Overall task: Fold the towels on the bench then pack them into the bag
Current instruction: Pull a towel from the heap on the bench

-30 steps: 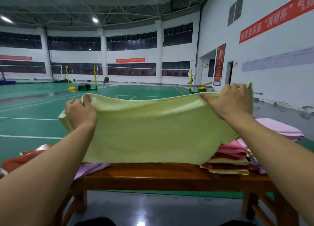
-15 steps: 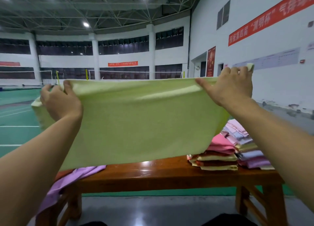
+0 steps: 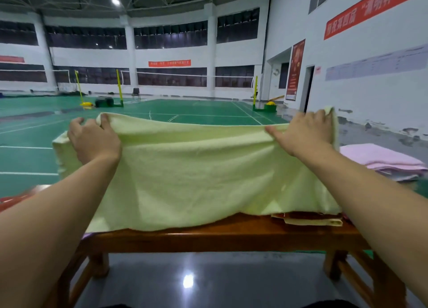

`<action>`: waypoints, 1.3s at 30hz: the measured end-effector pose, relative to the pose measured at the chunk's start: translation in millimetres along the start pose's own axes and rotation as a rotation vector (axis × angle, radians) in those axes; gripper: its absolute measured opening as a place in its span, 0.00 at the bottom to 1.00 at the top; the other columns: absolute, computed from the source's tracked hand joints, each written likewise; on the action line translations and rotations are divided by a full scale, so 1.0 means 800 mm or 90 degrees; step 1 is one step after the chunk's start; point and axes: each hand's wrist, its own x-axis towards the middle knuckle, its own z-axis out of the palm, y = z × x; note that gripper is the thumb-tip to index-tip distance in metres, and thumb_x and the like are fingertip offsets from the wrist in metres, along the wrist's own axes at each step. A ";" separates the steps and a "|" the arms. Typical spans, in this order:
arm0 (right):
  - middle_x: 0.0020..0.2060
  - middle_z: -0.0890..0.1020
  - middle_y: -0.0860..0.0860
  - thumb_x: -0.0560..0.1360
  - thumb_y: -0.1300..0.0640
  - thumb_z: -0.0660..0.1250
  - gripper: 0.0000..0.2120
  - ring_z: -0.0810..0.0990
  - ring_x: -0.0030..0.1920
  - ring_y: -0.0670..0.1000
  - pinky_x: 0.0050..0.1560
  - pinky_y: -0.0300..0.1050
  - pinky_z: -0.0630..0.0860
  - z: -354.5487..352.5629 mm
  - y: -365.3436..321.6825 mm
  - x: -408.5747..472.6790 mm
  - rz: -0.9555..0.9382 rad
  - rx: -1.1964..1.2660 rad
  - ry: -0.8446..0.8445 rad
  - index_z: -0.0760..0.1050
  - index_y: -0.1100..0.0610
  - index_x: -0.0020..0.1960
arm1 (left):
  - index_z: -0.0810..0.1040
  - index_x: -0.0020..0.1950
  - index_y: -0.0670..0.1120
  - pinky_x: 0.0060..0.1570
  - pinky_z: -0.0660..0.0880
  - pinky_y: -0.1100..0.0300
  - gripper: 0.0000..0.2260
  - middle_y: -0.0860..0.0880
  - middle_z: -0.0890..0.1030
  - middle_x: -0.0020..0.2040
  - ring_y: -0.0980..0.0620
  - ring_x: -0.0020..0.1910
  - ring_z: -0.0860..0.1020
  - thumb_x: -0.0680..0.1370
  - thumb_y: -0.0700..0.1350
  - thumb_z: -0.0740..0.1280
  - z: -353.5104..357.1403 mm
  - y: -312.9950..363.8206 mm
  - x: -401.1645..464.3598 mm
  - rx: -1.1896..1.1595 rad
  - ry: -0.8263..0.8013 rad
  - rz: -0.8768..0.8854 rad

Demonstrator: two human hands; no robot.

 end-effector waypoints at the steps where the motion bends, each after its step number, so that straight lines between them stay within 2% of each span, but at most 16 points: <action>1: 0.70 0.72 0.64 0.71 0.19 0.48 0.55 0.65 0.73 0.64 0.75 0.57 0.60 0.019 -0.007 0.008 -0.010 -0.004 -0.013 0.65 0.65 0.75 | 0.77 0.66 0.34 0.74 0.60 0.49 0.27 0.38 0.68 0.73 0.38 0.72 0.65 0.86 0.56 0.54 0.015 -0.008 0.000 0.008 -0.017 -0.005; 9: 0.68 0.76 0.62 0.72 0.20 0.46 0.51 0.69 0.71 0.63 0.76 0.61 0.59 0.162 -0.055 0.060 -0.118 -0.055 -0.089 0.69 0.63 0.71 | 0.78 0.64 0.32 0.70 0.65 0.47 0.30 0.35 0.72 0.70 0.38 0.71 0.67 0.86 0.57 0.51 0.140 -0.090 0.000 0.115 -0.161 -0.004; 15: 0.68 0.74 0.60 0.78 0.28 0.54 0.40 0.70 0.70 0.61 0.65 0.57 0.70 0.241 -0.070 0.068 -0.134 -0.022 -0.199 0.66 0.61 0.72 | 0.81 0.58 0.34 0.66 0.70 0.43 0.27 0.31 0.75 0.63 0.33 0.64 0.71 0.84 0.56 0.55 0.209 -0.144 -0.024 0.216 -0.314 -0.004; 17: 0.67 0.74 0.60 0.79 0.30 0.55 0.36 0.70 0.69 0.61 0.63 0.57 0.71 0.255 -0.069 0.064 -0.130 0.004 -0.217 0.67 0.60 0.71 | 0.81 0.61 0.37 0.64 0.73 0.41 0.26 0.32 0.75 0.63 0.34 0.63 0.73 0.83 0.57 0.56 0.217 -0.161 -0.035 0.251 -0.363 -0.021; 20: 0.64 0.74 0.58 0.81 0.35 0.55 0.29 0.72 0.66 0.60 0.58 0.57 0.73 0.255 -0.069 0.063 -0.133 0.061 -0.174 0.68 0.58 0.68 | 0.76 0.68 0.43 0.67 0.69 0.42 0.22 0.36 0.71 0.68 0.36 0.68 0.70 0.80 0.56 0.65 0.214 -0.162 -0.051 0.240 -0.374 -0.024; 23: 0.60 0.76 0.56 0.83 0.40 0.56 0.22 0.74 0.62 0.59 0.54 0.56 0.75 0.242 -0.065 0.063 -0.152 0.094 -0.095 0.71 0.57 0.64 | 0.70 0.73 0.45 0.70 0.66 0.41 0.25 0.39 0.65 0.74 0.37 0.73 0.64 0.79 0.51 0.70 0.203 -0.152 -0.059 0.221 -0.343 0.023; 28: 0.60 0.77 0.54 0.83 0.40 0.55 0.21 0.76 0.60 0.58 0.51 0.52 0.74 0.221 -0.051 0.042 -0.169 0.080 -0.112 0.72 0.55 0.64 | 0.73 0.71 0.47 0.68 0.68 0.38 0.21 0.42 0.63 0.77 0.40 0.75 0.61 0.80 0.52 0.68 0.170 -0.127 -0.068 0.266 -0.347 0.084; 32: 0.59 0.78 0.53 0.83 0.40 0.55 0.21 0.77 0.58 0.57 0.52 0.52 0.75 0.204 -0.031 0.009 -0.192 0.083 -0.083 0.73 0.55 0.64 | 0.75 0.69 0.48 0.67 0.68 0.38 0.19 0.42 0.68 0.73 0.40 0.73 0.64 0.81 0.54 0.66 0.134 -0.119 -0.081 0.300 -0.383 0.114; 35: 0.60 0.78 0.54 0.83 0.41 0.56 0.21 0.76 0.60 0.57 0.56 0.53 0.75 0.190 -0.003 -0.022 -0.168 0.105 -0.052 0.74 0.55 0.65 | 0.74 0.69 0.48 0.65 0.69 0.38 0.18 0.40 0.70 0.71 0.37 0.70 0.67 0.81 0.53 0.64 0.099 -0.133 -0.085 0.329 -0.380 0.087; 39: 0.63 0.75 0.59 0.82 0.41 0.56 0.24 0.73 0.63 0.59 0.62 0.54 0.73 0.182 0.032 -0.065 -0.086 0.119 -0.059 0.72 0.57 0.68 | 0.71 0.71 0.45 0.66 0.66 0.39 0.18 0.37 0.69 0.71 0.34 0.70 0.67 0.83 0.49 0.59 0.049 -0.165 -0.092 0.367 -0.342 -0.038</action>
